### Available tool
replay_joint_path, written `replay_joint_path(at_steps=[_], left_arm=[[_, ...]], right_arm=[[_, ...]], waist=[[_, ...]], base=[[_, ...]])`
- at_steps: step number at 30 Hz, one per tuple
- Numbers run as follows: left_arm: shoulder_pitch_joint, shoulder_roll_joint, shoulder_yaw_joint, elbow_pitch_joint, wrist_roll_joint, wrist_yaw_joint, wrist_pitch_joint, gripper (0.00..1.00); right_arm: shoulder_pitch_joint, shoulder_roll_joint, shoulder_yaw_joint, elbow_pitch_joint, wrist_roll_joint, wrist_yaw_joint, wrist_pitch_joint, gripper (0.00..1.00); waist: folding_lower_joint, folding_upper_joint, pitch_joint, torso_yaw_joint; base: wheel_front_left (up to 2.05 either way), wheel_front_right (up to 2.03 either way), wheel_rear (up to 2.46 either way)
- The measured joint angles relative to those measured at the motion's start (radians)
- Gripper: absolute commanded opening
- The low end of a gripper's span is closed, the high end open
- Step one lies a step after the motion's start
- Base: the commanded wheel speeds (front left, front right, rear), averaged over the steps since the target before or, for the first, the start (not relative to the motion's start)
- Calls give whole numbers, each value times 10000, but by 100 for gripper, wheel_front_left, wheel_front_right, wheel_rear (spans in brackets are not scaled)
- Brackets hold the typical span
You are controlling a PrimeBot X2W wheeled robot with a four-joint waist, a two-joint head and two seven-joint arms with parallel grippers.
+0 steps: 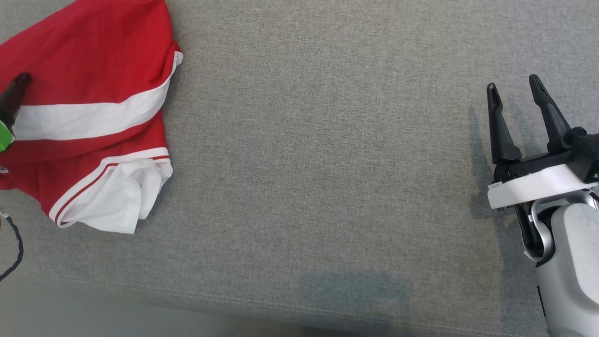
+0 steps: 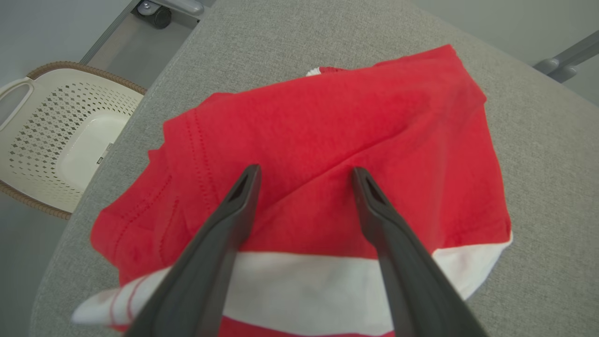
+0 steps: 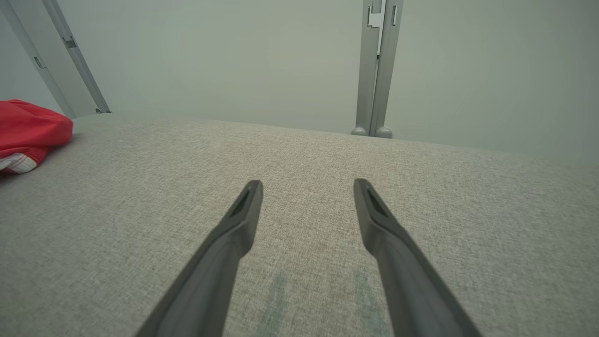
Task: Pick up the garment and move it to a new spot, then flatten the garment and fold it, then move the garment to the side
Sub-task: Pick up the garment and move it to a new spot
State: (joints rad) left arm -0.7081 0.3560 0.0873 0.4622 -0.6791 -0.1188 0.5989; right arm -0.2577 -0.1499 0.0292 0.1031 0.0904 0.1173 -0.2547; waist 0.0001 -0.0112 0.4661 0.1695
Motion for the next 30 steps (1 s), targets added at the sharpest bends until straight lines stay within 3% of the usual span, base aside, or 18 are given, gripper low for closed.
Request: replay_joint_path(at_steps=[19,20,21,22,30], left_arm=[[-63,82,-372,426,-105,-13,729,100],[-72,88,-449,458,-102,-13,784,82],[-87,84,-516,466,-102,-13,784,35],[-98,84,-533,466,-102,-15,794,0],[-808,77,-173,209,-265,-33,65,0]], right_arm=[[-183,-2,48,167,27,59,0,100],[-183,-8,10,169,61,59,0,100],[-183,-13,-29,174,84,59,0,100],[-183,-12,-48,176,88,59,0,100],[-202,8,-130,228,90,59,0,100]], waist=[[0,0,189,-611],[0,0,198,-630],[-1,0,206,-641],[0,0,210,-650],[-1,0,188,-658]], base=[[0,0,0],[0,0,0],[0,0,0],[0,0,0],[0,0,0]])
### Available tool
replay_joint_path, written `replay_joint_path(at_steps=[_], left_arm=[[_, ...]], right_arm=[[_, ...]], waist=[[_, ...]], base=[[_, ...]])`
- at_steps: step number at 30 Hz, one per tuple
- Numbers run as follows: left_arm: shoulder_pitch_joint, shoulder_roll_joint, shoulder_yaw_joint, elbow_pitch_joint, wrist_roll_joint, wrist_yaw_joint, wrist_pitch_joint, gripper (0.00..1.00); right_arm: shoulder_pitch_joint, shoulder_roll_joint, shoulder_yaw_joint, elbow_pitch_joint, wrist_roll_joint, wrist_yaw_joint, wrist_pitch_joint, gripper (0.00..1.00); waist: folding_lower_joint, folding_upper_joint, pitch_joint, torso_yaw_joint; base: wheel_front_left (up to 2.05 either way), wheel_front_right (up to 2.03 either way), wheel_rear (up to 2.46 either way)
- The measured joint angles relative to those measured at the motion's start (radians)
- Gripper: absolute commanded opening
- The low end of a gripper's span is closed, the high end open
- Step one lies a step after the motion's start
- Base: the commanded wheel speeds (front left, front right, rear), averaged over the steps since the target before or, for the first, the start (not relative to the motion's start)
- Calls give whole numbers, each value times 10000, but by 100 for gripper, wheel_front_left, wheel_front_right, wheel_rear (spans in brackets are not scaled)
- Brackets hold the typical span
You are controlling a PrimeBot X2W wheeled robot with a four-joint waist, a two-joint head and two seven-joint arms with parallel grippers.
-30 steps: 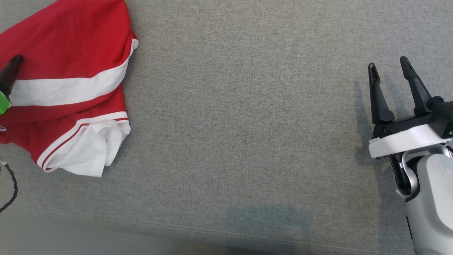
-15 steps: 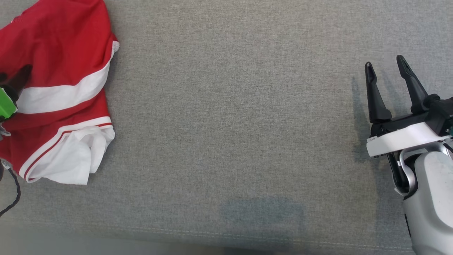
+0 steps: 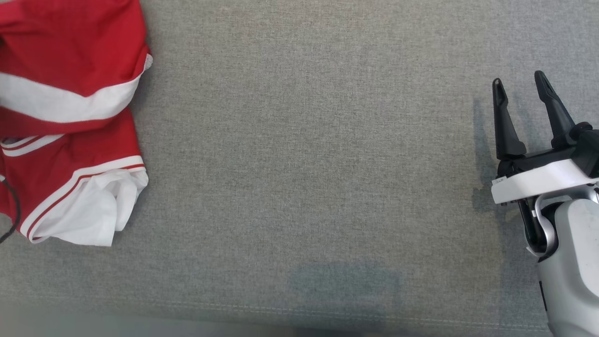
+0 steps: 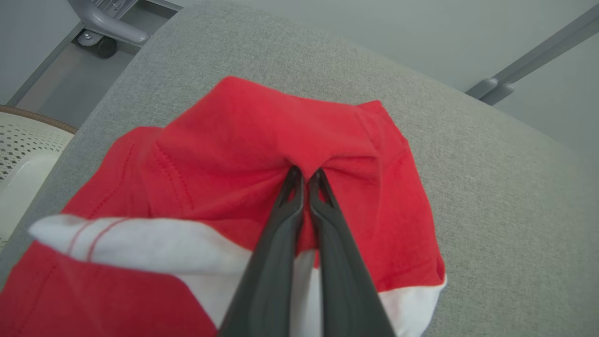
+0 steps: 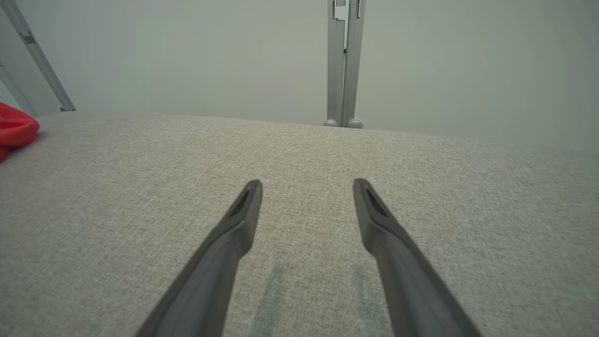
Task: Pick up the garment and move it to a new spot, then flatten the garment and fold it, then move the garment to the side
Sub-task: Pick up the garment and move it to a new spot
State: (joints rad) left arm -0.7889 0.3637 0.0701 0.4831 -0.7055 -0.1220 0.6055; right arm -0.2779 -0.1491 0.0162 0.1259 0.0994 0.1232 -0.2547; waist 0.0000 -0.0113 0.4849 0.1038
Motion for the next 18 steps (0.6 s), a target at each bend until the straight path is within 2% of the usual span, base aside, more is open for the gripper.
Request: replay_joint_path(at_steps=[10,18], left_arm=[[-1591,-533,514,-790,-872,-6,-974,0],[-1759,-1300,-654,-1285,-1189,-10,-646,0]], right_arm=[[-2,44,-27,117,0,0,0,100],[-12,313,157,180,73,0,0,100]], waist=[[0,0,-270,96],[0,0,-522,-72]], base=[[0,0,0],[0,0,0]])
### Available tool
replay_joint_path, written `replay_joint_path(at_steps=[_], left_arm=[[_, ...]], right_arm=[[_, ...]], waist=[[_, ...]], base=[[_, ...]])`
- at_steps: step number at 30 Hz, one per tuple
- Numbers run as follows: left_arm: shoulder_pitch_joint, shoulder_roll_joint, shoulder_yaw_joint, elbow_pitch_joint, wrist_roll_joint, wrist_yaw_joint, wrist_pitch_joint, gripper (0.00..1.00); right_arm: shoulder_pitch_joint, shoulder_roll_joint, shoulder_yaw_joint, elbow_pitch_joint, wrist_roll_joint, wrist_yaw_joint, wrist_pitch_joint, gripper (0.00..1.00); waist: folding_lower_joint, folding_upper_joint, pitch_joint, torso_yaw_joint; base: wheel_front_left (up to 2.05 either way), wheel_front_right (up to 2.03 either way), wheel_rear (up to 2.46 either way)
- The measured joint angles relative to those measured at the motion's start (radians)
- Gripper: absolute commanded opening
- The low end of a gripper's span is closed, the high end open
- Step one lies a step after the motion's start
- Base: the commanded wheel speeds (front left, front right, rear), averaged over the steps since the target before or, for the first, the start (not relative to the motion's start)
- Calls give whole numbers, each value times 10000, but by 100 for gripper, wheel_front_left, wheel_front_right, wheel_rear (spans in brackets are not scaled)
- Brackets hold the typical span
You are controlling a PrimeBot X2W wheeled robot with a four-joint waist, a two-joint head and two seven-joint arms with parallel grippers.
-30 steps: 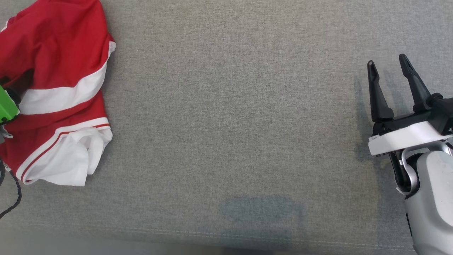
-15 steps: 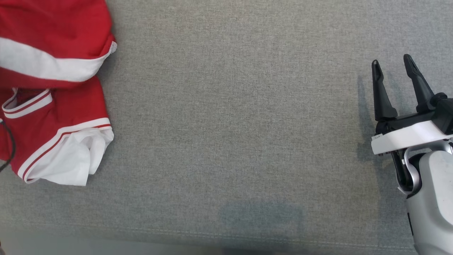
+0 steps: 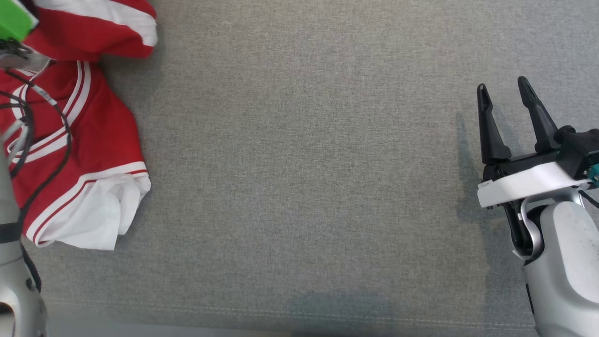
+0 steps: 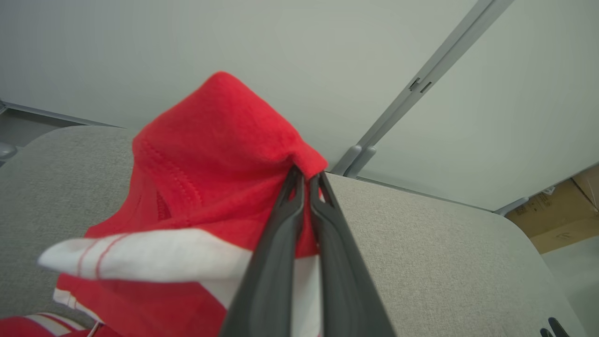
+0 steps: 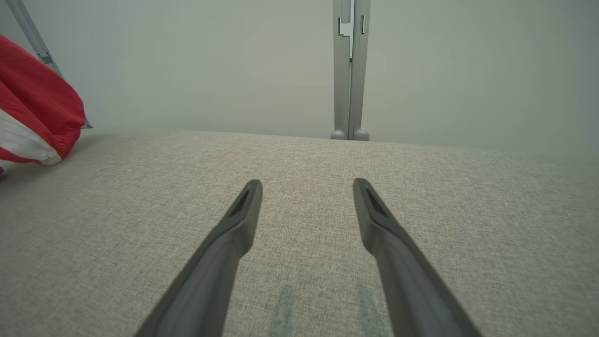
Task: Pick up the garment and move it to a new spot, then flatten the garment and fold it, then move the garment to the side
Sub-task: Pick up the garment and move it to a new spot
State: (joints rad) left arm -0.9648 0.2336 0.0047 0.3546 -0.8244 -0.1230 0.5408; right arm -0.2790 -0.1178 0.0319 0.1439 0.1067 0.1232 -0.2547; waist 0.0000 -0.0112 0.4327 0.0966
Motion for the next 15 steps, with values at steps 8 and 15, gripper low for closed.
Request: replay_joint_path(at_steps=[8,15], left_arm=[[144,-1312,-1927,-1001,-422,0,445,0],[1473,-2215,-4274,-1833,-564,-2,788,0]], right_arm=[[5,253,12,94,94,0,0,100],[23,408,17,146,180,0,0,100]], waist=[[0,0,-247,-451],[0,0,-485,-994]], base=[[0,0,0],[0,0,0]])
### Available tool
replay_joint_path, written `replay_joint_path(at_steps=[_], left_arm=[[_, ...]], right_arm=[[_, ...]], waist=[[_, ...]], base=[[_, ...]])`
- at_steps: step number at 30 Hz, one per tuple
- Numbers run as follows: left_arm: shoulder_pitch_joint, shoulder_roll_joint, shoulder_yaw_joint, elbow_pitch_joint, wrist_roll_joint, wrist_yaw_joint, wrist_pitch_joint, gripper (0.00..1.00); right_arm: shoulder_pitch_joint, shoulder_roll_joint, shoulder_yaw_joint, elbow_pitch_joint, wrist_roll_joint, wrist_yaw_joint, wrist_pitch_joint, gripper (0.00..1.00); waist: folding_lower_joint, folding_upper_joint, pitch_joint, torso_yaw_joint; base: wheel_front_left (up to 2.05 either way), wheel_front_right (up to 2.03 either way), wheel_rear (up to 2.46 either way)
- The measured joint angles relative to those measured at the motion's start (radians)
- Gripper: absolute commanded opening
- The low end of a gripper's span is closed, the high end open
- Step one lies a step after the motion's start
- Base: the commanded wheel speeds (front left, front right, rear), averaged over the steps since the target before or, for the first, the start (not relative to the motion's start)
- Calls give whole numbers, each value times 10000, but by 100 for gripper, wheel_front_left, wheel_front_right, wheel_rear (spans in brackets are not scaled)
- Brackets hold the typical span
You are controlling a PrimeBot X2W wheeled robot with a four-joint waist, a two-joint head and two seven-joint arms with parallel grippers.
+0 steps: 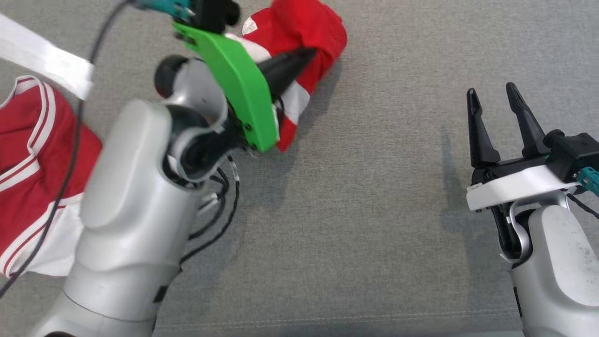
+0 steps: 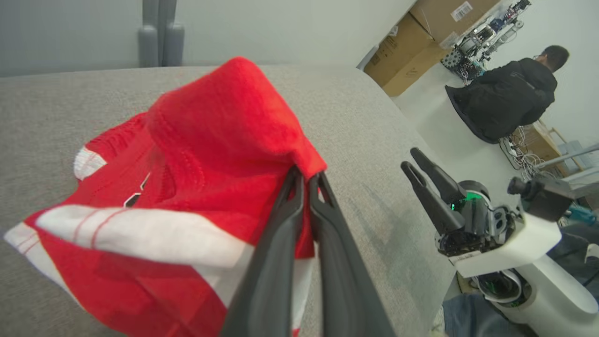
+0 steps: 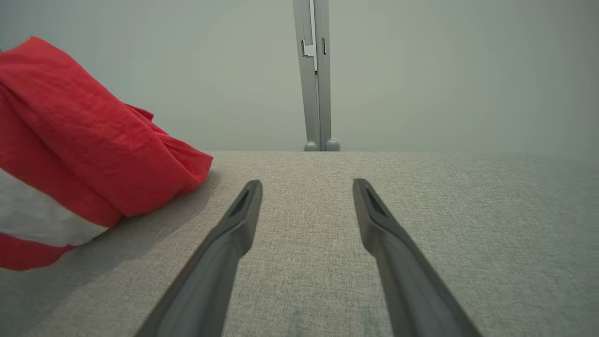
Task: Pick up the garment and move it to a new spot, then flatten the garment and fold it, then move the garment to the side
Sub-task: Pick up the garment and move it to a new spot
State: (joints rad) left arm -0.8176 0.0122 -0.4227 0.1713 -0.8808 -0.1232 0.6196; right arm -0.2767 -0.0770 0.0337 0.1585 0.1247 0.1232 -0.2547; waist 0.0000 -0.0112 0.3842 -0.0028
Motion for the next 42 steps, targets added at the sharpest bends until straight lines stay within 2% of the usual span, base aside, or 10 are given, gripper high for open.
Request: replay_joint_path(at_steps=[8,18,23,24,26,27,28,34,39,42], left_arm=[[1283,215,-2673,-134,966,0,-10,0],[1537,341,-3494,593,1450,0,-727,0],[1672,353,-3530,817,1561,0,-1235,2],[1672,351,-3530,857,1597,0,-1358,11],[1670,351,-3522,930,1708,0,-1653,53],[1669,349,-3534,986,1739,0,-1772,91],[1669,349,-3567,1039,1749,0,-1866,100],[1674,337,-3624,1055,1793,117,-2470,100],[1674,334,-3678,738,1868,272,-3150,100],[1674,330,-3605,644,2270,464,-3707,100]], right_arm=[[105,165,142,2,79,0,0,100],[623,265,351,123,253,0,0,100],[714,326,539,174,412,0,0,100],[739,341,560,182,439,0,0,100],[880,341,571,205,453,-2,0,100],[970,341,560,209,453,-6,0,100],[1069,343,531,211,454,-19,0,100],[1489,359,320,132,466,-104,0,100],[1718,360,150,8,416,-104,0,100],[1798,368,121,-165,297,-104,0,100]], waist=[[0,0,-232,-796],[0,0,-545,-2028],[0,0,-710,-2686],[0,0,-740,-2815],[0,0,-805,-3060],[0,0,-842,-3172],[0,0,-883,-3267],[0,0,-1244,-3461],[0,0,-1407,-3287],[0,0,-1508,-3088]], base=[[0,0,0],[0,0,0],[0,0,0],[0,0,0],[0,0,0],[0,0,0],[0,0,0],[0,0,0],[0,0,0],[0,0,0]])
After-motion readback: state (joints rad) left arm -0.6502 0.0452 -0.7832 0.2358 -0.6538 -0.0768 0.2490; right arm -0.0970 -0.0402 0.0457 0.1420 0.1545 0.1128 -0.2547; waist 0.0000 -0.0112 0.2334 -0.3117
